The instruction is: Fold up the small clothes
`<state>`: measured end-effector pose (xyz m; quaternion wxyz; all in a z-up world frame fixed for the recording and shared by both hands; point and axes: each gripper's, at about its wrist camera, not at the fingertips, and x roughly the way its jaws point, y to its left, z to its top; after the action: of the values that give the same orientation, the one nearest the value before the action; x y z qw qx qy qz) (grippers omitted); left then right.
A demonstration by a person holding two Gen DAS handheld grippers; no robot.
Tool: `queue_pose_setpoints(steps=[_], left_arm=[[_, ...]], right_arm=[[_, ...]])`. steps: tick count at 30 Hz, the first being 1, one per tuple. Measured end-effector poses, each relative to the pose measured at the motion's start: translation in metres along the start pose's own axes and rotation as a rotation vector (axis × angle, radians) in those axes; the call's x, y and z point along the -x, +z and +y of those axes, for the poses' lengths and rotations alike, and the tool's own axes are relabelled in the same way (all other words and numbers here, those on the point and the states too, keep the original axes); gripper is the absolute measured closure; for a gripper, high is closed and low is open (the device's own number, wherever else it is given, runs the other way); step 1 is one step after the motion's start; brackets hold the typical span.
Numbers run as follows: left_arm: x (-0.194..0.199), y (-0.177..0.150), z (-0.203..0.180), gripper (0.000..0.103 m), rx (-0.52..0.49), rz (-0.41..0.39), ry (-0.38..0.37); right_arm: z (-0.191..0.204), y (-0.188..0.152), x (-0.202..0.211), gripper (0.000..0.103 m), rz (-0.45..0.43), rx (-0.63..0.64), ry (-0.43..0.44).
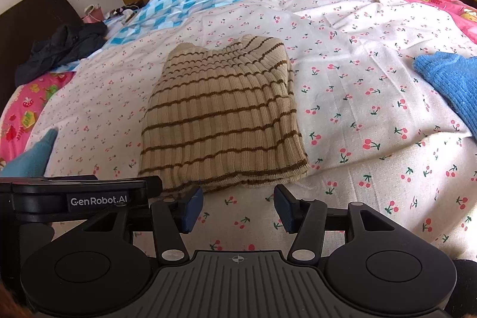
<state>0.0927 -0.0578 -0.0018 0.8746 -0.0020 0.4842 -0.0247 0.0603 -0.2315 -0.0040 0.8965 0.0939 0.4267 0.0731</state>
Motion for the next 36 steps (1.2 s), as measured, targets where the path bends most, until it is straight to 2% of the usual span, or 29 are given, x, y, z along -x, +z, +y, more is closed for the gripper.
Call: queue_pose_setpoints(steps=[14, 20, 36], left_arm=[[-0.003, -0.011, 0.000, 0.008, 0.005, -0.004, 0.010], [-0.008, -0.018, -0.004, 0.008, -0.010, -0.006, 0.037], [-0.007, -0.021, -0.013, 0.008, -0.015, -0.010, 0.067]], right_arm=[[-0.001, -0.008, -0.003, 0.051, 0.006, 0.001, -0.027], [-0.001, -0.014, -0.008, 0.051, 0.023, 0.011, -0.044], [-0.006, -0.020, -0.002, 0.051, -0.006, 0.009, -0.062]])
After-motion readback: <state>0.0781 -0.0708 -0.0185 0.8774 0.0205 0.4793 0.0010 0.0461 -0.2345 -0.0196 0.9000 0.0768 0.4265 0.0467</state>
